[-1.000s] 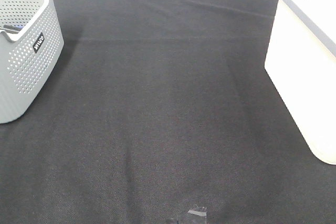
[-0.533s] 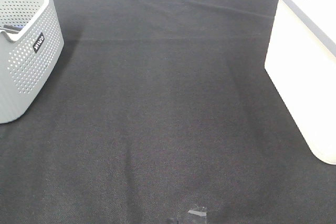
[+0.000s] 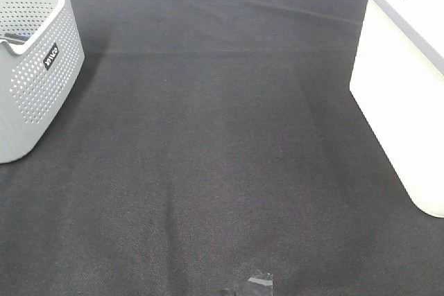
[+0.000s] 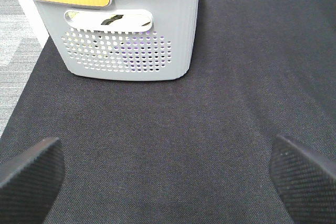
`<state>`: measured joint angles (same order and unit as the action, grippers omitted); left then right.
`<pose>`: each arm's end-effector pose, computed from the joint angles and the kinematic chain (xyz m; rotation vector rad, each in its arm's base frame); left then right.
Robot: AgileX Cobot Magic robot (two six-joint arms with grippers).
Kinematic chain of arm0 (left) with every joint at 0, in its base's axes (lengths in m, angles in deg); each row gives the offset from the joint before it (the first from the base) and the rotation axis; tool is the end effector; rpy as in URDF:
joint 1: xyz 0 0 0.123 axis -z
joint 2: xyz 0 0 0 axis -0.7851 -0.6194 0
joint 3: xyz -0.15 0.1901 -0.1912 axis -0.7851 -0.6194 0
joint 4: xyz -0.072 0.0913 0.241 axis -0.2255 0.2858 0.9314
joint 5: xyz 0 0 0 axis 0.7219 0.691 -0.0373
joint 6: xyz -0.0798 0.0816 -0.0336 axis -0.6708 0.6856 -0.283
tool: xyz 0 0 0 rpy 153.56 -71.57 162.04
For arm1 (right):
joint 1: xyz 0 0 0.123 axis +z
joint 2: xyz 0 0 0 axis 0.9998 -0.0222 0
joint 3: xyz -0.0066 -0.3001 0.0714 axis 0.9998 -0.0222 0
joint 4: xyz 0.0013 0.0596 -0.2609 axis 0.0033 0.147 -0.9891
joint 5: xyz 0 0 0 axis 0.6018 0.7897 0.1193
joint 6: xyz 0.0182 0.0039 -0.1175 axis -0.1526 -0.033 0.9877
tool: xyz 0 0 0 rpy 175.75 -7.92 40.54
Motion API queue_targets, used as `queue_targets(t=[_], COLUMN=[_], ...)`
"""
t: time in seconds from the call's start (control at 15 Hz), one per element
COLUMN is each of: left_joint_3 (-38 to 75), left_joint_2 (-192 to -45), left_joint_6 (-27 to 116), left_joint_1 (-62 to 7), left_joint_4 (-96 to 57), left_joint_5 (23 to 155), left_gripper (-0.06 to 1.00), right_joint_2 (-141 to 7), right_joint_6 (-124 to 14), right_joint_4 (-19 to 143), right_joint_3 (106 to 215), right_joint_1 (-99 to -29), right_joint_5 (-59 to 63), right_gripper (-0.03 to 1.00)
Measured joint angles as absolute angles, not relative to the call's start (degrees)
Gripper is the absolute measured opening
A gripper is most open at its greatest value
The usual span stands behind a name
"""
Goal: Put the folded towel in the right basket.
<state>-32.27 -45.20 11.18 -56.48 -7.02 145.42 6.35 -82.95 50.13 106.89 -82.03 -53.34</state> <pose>0.0105 -0.0012 0.2731 -0.0743 2.0290 0.0341 0.0111 -0.0065 0.2549 -0.0263 2.1343 0.0327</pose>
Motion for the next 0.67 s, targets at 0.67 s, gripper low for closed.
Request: queue_targets(t=[0.67], left_joint_3=[-32.3], left_joint_2=[-45.2], left_joint_6=[11.2], left_joint_1=[-56.5], left_joint_4=[-7.0], left_joint_5=[145.4], left_gripper=[0.99], right_joint_2=[6.4], right_joint_6=[-82.9], right_joint_4=[50.7], right_joint_3=[106.9], right_joint_1=[-86.2], right_joint_5=[-53.3], right_gripper=[0.97])
